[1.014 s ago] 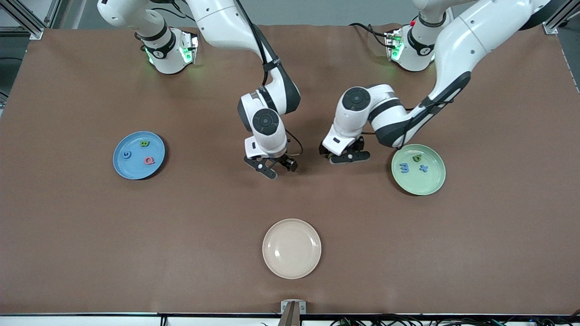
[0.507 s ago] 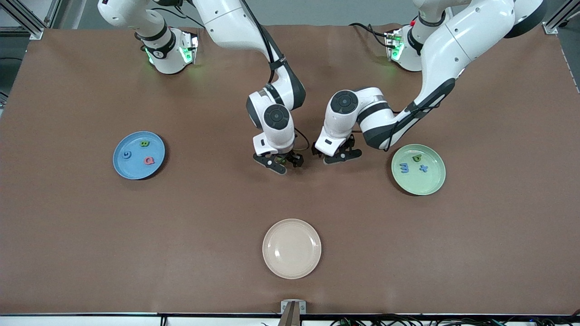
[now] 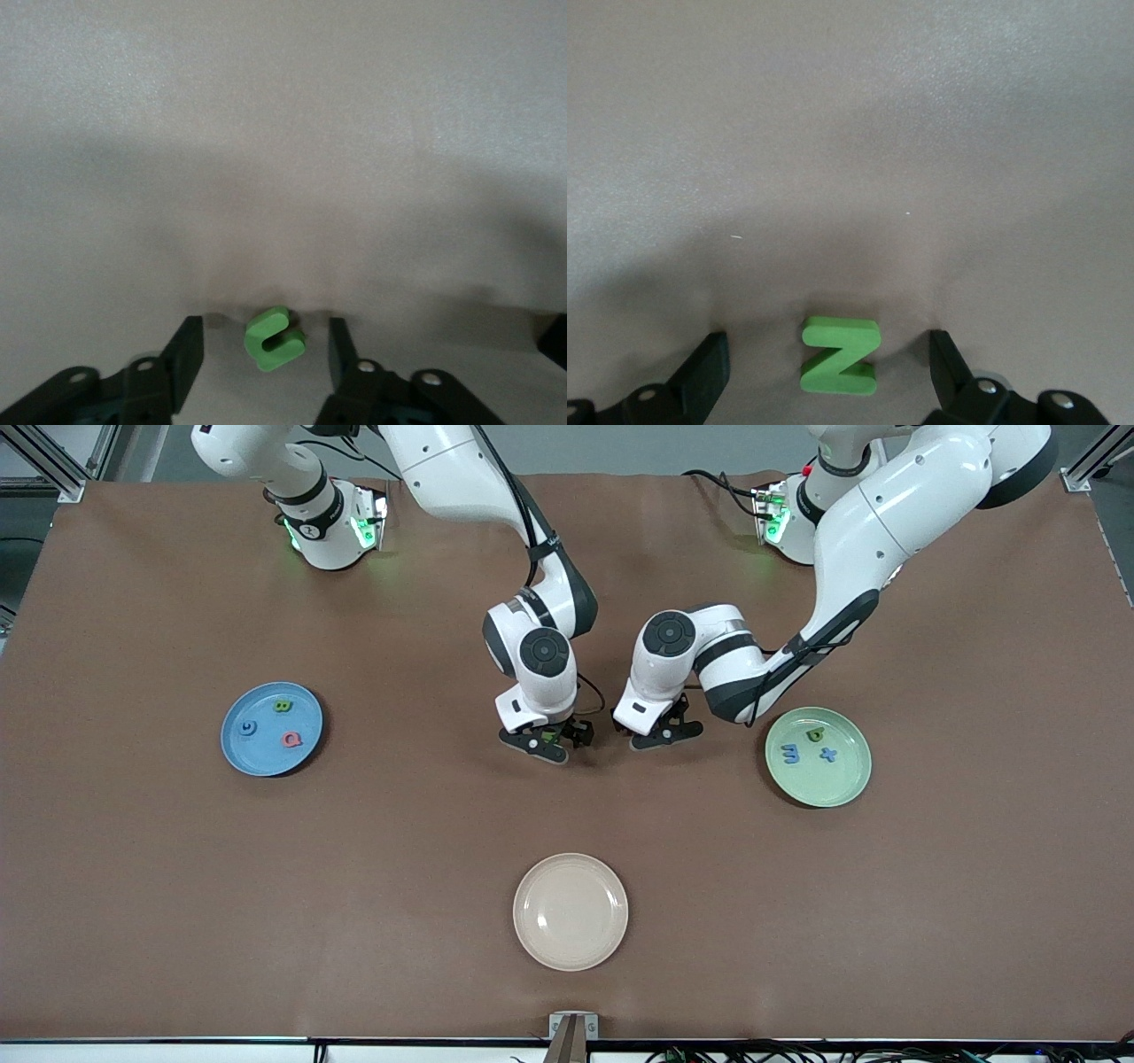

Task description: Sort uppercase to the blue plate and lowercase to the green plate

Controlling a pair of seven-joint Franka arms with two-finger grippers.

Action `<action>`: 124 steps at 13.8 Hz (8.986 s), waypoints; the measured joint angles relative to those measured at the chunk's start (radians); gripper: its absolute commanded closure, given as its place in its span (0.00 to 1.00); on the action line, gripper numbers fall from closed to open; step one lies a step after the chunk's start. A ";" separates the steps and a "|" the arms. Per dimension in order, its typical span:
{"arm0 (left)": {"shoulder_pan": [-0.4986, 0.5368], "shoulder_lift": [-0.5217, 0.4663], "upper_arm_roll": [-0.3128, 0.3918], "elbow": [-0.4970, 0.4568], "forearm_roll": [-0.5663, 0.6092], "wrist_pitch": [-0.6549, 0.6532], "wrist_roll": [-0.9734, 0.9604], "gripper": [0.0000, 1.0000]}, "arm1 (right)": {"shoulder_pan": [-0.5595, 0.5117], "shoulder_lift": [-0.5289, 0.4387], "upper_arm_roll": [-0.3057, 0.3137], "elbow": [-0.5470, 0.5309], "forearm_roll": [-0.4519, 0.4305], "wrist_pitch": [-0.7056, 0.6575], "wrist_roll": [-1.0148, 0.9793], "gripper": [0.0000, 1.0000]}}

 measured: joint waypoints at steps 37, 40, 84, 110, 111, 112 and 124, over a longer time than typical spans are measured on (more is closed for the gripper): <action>0.974 -0.046 -0.417 -0.372 0.256 -0.104 0.493 0.81 | 0.113 -0.104 -0.881 -0.418 -0.003 -0.548 -1.276 1.00; 0.972 -0.042 -0.410 -0.373 0.263 -0.102 0.493 0.42 | 0.072 -0.104 -0.897 -0.436 -0.003 -0.513 -1.345 1.00; 0.942 -0.711 -0.189 0.141 -0.849 -0.472 1.442 0.00 | -0.048 -0.106 -0.853 -0.381 0.077 -0.575 -1.444 0.00; -0.149 -0.737 0.867 0.441 -0.862 -0.652 1.442 0.00 | -0.399 -0.121 -0.788 0.220 0.075 -0.971 -1.314 0.00; -0.154 -0.738 0.873 0.442 -0.862 -0.654 1.442 0.00 | -0.434 -0.126 -0.733 0.263 0.068 -0.995 -1.252 0.00; -0.154 -0.741 0.876 0.442 -0.862 -0.663 1.442 0.00 | -0.475 -0.130 -0.676 0.307 0.057 -1.016 -1.210 0.00; -0.137 -0.769 0.871 0.429 -0.862 -0.713 1.442 0.00 | -1.219 -0.501 0.459 0.273 -0.455 -0.883 -0.858 0.00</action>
